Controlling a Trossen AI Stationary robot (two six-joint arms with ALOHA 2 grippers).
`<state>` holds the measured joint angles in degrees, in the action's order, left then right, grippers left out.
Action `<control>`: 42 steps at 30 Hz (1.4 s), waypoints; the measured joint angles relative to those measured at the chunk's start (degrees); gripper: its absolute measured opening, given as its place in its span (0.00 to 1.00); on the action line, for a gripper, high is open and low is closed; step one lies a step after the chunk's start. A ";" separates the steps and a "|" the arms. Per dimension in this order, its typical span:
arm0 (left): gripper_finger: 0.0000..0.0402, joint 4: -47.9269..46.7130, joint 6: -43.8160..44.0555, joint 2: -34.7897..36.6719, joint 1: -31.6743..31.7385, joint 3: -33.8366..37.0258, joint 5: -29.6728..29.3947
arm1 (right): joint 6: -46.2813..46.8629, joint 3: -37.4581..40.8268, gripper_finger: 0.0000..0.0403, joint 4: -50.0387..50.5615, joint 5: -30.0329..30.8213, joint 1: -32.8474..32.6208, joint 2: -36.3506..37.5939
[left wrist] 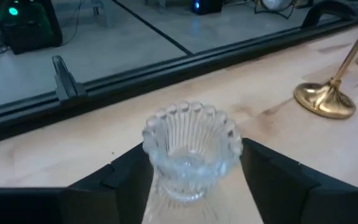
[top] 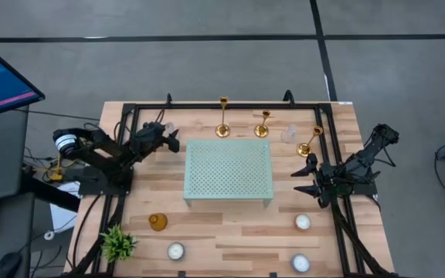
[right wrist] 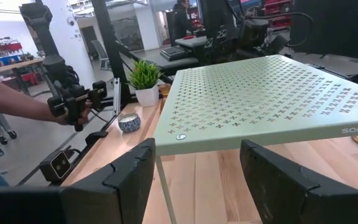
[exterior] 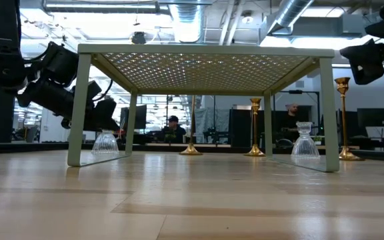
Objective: Pick & Place candle stick holders
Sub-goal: Put the left transparent glass candle holder on the shelf
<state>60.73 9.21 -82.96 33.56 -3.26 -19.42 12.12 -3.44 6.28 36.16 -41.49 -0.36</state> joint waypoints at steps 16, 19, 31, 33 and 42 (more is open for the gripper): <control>0.33 1.03 -2.99 -0.09 0.00 -0.78 -1.09 | 0.00 0.00 0.56 0.02 2.18 0.01 0.01; 0.33 0.98 -2.58 0.35 -0.15 -0.75 -1.08 | -0.01 0.00 0.56 0.02 2.76 0.01 0.00; 0.33 0.69 -1.90 19.60 -3.02 -1.49 -0.24 | -0.01 0.00 0.56 0.02 2.86 0.00 0.01; 0.33 -0.99 -3.27 23.35 -3.70 -2.40 -0.26 | -0.01 0.00 0.56 0.02 2.85 0.01 0.01; 0.33 -19.49 -5.43 33.05 -10.05 -13.84 1.51 | -0.04 0.00 0.56 0.02 2.84 0.01 0.02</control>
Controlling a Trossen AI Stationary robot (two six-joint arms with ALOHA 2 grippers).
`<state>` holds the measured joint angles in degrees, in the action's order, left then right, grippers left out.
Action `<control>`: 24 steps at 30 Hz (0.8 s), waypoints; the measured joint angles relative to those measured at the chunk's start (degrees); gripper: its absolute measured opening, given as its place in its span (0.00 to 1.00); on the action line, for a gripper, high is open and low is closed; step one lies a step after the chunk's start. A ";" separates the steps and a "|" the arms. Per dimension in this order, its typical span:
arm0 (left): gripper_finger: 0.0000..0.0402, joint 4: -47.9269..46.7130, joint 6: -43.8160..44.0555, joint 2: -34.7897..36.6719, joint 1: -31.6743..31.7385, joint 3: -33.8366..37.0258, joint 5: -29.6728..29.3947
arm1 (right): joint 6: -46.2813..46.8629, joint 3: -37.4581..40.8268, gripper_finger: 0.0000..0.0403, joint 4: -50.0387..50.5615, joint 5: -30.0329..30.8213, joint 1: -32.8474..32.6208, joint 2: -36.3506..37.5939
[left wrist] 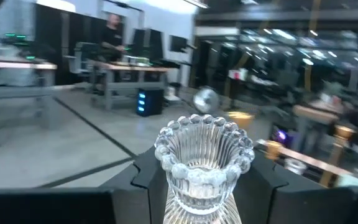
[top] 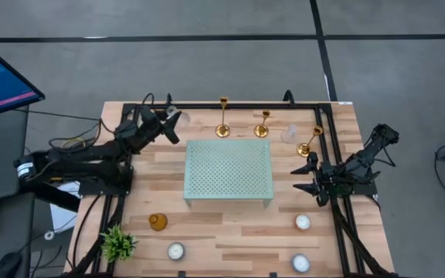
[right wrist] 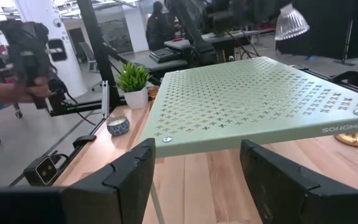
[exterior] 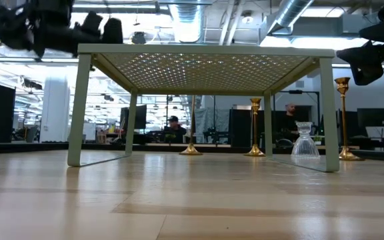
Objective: Pick & Place candle stick holders
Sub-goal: Put the left transparent glass candle holder on the shelf
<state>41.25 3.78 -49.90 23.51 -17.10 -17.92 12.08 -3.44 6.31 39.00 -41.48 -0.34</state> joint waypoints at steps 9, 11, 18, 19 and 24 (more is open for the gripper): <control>0.33 -13.78 -2.25 -1.68 -8.13 -14.37 0.27 | -0.02 0.00 0.56 0.00 -0.02 -0.01 0.00; 0.33 -13.98 -2.24 -2.33 -9.32 -16.17 0.19 | -0.07 0.00 0.56 0.00 0.00 0.00 0.00; 0.33 -14.30 -2.09 -7.12 -13.33 -20.42 0.17 | -2.99 0.00 0.56 0.00 -0.02 0.00 0.00; 0.33 -14.46 -2.09 -7.77 -14.02 -20.72 0.11 | -3.01 0.00 0.56 -0.01 0.00 -0.01 -0.01; 0.33 -19.41 -2.61 -7.84 -17.74 -21.23 0.20 | -3.02 0.00 0.56 0.00 -0.02 -0.01 -0.01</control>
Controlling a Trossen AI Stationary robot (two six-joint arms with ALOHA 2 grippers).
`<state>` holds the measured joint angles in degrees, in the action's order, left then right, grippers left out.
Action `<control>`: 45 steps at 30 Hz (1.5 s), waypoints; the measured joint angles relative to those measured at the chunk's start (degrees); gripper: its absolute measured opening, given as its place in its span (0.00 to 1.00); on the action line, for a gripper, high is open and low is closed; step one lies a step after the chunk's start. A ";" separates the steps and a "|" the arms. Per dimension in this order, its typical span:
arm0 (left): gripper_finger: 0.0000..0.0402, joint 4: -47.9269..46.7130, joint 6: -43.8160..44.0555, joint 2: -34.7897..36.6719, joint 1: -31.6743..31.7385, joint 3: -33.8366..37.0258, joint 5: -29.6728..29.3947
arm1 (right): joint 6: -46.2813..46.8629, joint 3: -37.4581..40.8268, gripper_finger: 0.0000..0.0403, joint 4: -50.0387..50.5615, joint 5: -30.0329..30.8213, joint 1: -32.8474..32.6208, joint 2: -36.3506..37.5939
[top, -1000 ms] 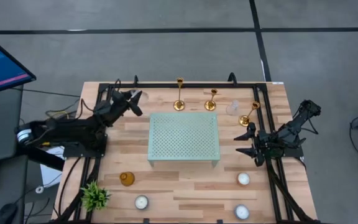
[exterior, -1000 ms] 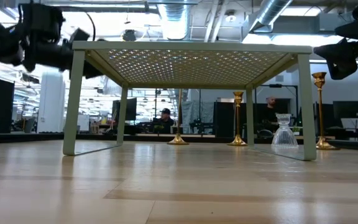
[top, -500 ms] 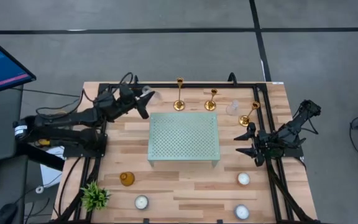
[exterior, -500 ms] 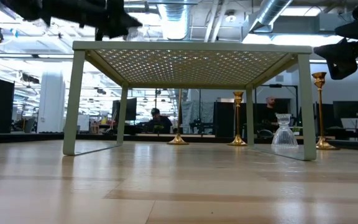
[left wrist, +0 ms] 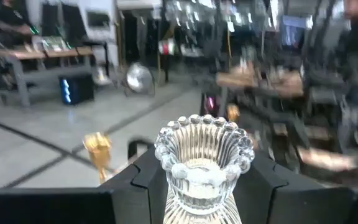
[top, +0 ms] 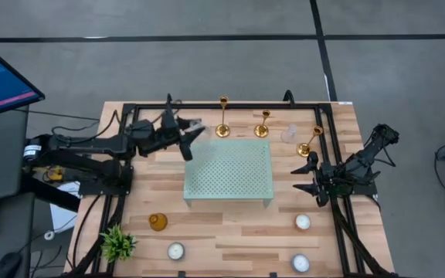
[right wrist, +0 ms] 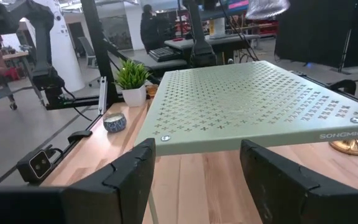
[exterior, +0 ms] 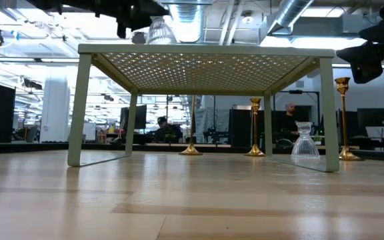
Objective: Pick & Place candle stick holders
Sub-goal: Put the left transparent glass candle holder on the shelf
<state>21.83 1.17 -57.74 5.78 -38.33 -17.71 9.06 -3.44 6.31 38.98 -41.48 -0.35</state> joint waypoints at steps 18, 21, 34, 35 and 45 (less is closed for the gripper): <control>0.34 -3.43 5.51 -1.43 -2.14 4.44 -1.76 | -0.02 0.00 0.56 -0.01 0.00 -0.01 0.01; 0.34 -3.44 5.25 -1.79 -2.14 4.33 -1.76 | -0.02 0.00 0.56 -0.01 0.00 -0.01 0.00; 0.34 -2.99 3.46 -6.57 -2.14 4.31 -2.21 | -0.02 0.00 0.56 -0.02 0.00 -0.01 -0.01; 0.34 -3.23 3.06 -6.39 -2.14 4.31 -2.20 | -0.02 0.00 0.56 -0.02 0.00 0.01 -0.01; 0.37 -3.87 0.39 -5.34 -2.14 4.33 -2.19 | -0.01 0.00 0.56 -0.01 0.01 0.01 0.01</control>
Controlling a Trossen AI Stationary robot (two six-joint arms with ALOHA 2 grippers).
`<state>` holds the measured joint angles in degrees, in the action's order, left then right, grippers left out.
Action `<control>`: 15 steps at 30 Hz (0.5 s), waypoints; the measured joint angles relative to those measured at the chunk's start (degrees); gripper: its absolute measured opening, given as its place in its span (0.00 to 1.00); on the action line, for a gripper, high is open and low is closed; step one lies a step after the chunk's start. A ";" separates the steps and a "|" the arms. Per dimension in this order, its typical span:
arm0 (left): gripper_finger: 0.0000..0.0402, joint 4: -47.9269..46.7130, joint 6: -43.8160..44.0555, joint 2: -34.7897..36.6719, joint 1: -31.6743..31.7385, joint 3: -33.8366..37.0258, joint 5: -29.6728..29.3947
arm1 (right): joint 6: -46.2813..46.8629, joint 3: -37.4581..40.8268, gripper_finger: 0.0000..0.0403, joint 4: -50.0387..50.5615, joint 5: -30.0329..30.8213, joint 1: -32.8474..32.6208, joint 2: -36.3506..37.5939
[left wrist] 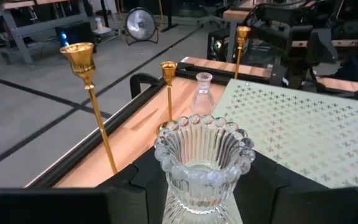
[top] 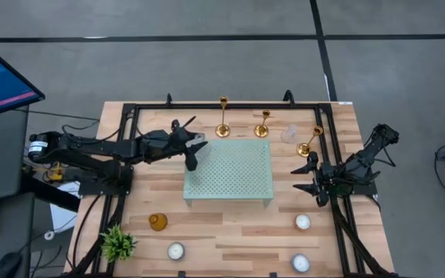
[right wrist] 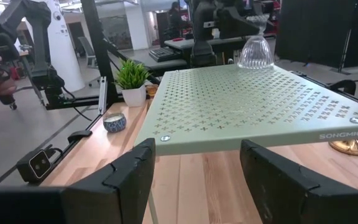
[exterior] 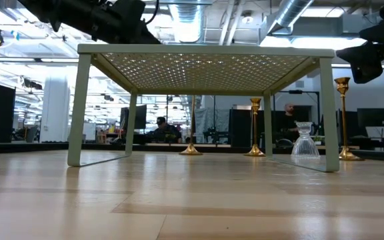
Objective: Pick & Place candle stick holders
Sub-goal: Put the left transparent glass candle holder on the shelf
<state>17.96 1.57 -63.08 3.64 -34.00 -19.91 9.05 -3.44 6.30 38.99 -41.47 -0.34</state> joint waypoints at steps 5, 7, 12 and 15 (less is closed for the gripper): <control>0.36 -0.18 0.11 -0.09 -0.27 0.00 0.01 | 0.01 0.00 0.56 -0.01 -0.01 -0.01 -0.02; 0.34 -0.20 0.11 -0.09 -0.28 0.00 0.01 | 0.01 0.00 0.56 0.01 -0.01 -0.01 -0.01; 0.38 -0.18 0.13 -0.09 -0.26 0.00 0.01 | 0.01 0.00 0.56 -0.01 -0.01 0.00 0.00; 0.41 -0.16 0.15 -0.09 -0.26 0.00 0.01 | 0.01 0.00 0.56 0.01 0.00 -0.01 -0.02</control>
<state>17.80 1.72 -63.18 3.38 -34.00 -19.90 9.06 -3.44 6.31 39.00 -41.48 -0.36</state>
